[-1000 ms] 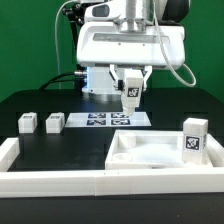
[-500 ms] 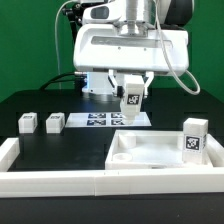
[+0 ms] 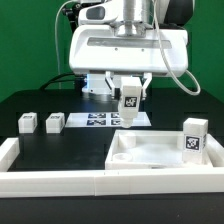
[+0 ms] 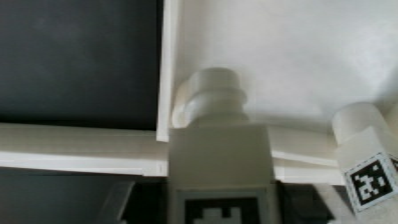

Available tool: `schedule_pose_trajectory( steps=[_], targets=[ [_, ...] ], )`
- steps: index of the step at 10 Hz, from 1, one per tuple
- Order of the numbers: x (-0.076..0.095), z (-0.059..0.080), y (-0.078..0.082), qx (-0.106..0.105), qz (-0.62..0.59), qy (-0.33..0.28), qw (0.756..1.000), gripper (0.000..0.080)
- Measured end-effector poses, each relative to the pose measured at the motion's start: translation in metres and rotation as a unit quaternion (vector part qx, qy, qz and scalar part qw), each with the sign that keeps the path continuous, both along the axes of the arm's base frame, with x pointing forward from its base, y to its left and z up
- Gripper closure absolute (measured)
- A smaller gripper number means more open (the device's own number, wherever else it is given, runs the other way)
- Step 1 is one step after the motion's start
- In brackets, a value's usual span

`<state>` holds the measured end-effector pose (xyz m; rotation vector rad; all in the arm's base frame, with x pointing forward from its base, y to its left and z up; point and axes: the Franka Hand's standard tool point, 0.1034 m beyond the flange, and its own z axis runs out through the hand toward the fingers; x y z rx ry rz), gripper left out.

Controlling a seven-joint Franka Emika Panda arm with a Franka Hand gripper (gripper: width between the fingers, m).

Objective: Assemble square table

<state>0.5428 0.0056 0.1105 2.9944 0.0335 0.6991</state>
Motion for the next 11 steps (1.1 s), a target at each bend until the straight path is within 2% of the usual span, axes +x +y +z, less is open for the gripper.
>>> schedule_pose_trajectory(
  steps=[2,3,5,8,11],
  targets=[
    [0.000,-0.001,-0.002,0.001,-0.002,0.002,1.000,0.0511],
    [0.003,-0.001,-0.013,0.005,-0.014,0.012,1.000,0.0511],
    [0.019,0.003,-0.012,0.013,-0.018,0.015,1.000,0.0511],
    [0.034,-0.004,-0.014,0.007,-0.011,0.007,1.000,0.0511],
    [0.033,-0.005,-0.014,0.007,-0.011,0.009,1.000,0.0511]
  ],
)
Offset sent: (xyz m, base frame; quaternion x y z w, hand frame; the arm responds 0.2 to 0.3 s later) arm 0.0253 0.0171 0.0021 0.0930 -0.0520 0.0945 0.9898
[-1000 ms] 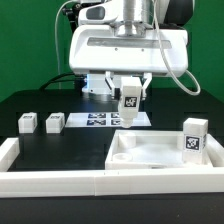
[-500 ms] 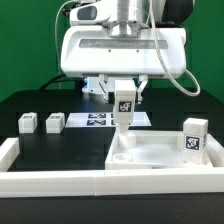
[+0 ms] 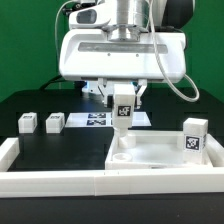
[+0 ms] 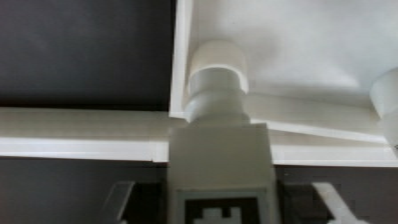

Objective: Assemble square table

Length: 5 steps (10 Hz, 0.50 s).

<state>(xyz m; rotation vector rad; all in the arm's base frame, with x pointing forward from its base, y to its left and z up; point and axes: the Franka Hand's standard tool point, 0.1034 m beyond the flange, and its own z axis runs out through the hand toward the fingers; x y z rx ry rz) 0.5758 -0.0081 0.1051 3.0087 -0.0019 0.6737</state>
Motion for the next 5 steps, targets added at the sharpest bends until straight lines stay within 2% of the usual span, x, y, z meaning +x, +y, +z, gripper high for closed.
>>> schedule_pose_trajectory(
  steps=[3,5],
  targets=[
    [0.001,-0.004,-0.001,-0.003,0.002,0.001,1.000,0.0511],
    [0.014,-0.003,-0.008,-0.007,0.003,-0.005,1.000,0.0511]
  ],
)
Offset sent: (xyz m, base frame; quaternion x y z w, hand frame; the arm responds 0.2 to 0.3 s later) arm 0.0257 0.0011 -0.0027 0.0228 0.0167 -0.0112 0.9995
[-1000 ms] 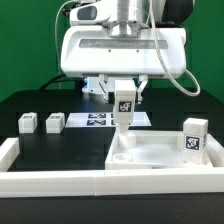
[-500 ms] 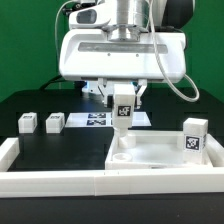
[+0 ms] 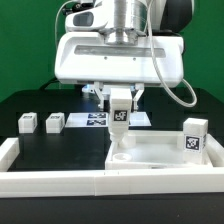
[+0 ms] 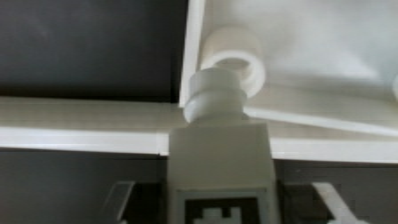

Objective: Assemble square table

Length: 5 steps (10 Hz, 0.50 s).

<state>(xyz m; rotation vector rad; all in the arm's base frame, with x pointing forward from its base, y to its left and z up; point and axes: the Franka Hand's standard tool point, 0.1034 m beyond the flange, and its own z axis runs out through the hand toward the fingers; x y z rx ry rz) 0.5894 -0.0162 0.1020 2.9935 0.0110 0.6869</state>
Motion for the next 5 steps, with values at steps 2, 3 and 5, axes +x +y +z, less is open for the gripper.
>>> schedule_pose_trajectory(
  steps=[2,3,5],
  targets=[
    [0.008,-0.006,0.002,-0.002,0.003,-0.001,1.000,0.0511],
    [0.010,-0.012,0.003,-0.004,0.004,-0.001,1.000,0.0511],
    [0.012,-0.024,0.009,-0.007,0.010,-0.006,1.000,0.0511]
  ],
)
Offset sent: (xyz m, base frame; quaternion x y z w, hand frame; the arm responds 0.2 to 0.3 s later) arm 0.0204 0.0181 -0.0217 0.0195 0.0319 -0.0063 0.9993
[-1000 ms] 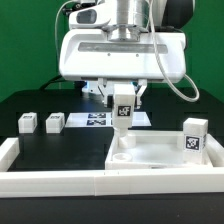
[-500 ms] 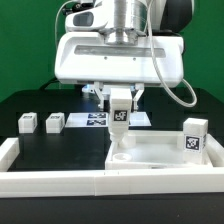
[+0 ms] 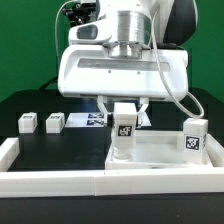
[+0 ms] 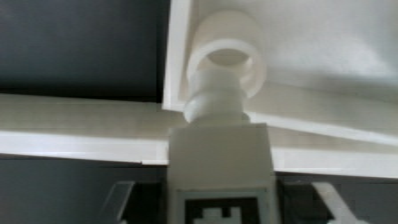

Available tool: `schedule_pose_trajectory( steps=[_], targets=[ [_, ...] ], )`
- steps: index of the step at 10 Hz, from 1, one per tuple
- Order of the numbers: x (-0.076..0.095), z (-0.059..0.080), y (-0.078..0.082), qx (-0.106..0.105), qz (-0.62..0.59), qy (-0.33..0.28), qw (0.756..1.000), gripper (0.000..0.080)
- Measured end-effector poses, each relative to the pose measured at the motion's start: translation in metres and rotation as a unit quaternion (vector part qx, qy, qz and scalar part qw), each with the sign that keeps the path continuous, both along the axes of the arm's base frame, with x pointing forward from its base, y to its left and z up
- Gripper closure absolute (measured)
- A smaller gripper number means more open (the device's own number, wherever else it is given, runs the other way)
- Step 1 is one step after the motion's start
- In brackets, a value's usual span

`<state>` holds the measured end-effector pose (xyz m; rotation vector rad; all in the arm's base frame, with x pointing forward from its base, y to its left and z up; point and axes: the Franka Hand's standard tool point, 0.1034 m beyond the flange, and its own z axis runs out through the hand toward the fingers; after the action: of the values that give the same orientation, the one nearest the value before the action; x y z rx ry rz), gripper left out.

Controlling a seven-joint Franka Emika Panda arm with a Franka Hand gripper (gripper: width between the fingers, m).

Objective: Assemble square table

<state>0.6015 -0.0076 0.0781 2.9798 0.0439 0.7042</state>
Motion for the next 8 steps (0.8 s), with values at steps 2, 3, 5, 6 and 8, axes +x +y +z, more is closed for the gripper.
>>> schedule_pose_trajectory(
  steps=[2,3,5,6,8],
  targets=[
    [-0.0003,-0.0045,0.0006,-0.006,0.002,-0.016,1.000,0.0511],
    [-0.0007,-0.0043,0.0008,-0.005,0.002,-0.015,1.000,0.0511],
    [-0.0009,-0.0041,0.0012,-0.006,0.003,-0.016,1.000,0.0511],
    [-0.0016,-0.0040,0.0015,-0.007,0.003,-0.022,1.000,0.0511],
    [-0.0049,-0.0058,0.0006,-0.010,0.004,-0.032,0.999,0.0511]
  ],
)
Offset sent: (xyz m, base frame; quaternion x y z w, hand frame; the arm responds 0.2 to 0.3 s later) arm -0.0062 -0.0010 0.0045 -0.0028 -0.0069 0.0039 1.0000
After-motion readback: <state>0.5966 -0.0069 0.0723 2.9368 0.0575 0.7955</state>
